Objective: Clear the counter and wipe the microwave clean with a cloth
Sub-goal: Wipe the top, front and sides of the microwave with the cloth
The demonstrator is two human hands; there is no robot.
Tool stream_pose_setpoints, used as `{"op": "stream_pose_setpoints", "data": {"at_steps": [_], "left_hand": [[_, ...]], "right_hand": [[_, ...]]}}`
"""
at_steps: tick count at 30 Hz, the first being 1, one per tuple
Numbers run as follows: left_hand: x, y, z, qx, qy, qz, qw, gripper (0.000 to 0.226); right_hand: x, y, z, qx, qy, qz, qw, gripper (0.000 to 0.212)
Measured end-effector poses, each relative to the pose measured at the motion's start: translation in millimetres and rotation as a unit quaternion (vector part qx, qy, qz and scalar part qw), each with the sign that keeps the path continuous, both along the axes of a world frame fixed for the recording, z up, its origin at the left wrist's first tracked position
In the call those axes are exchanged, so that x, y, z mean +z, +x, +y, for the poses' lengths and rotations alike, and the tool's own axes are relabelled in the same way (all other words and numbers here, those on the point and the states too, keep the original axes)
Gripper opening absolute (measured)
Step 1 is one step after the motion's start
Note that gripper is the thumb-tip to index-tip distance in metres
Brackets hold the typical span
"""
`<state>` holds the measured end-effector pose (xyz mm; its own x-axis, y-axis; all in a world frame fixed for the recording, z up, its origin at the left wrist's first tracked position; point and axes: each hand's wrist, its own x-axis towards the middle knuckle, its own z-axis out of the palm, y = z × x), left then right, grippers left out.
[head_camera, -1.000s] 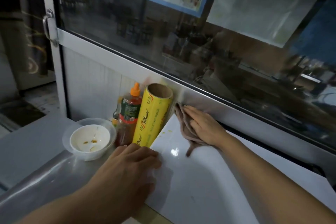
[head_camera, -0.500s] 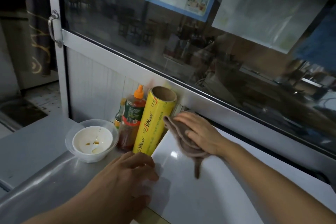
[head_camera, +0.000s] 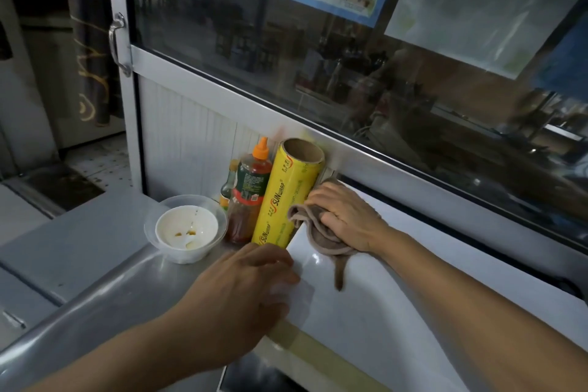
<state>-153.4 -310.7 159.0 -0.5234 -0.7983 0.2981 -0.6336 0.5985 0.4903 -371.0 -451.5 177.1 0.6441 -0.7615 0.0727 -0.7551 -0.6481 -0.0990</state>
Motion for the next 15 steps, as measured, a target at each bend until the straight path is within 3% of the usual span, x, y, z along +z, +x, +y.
{"op": "stream_pose_setpoints", "data": {"at_steps": [6,9,13,15], "left_hand": [[-2,16,34,0.050,0.013,0.054,0.997,0.013],[-4,25,42,0.038,0.024,0.054,0.998,0.019],[-6,31,38,0.033,0.036,0.060,0.997,0.023],[-8,35,37,0.032,0.038,0.057,0.997,0.024]], "right_hand": [[-7,41,80,0.031,0.007,-0.002,1.000,0.035],[-13,42,106,0.072,0.001,-0.021,0.997,0.034],[-17,28,86,0.071,0.011,0.001,0.997,0.056],[-16,19,63,0.011,0.010,0.004,1.000,0.053]]}}
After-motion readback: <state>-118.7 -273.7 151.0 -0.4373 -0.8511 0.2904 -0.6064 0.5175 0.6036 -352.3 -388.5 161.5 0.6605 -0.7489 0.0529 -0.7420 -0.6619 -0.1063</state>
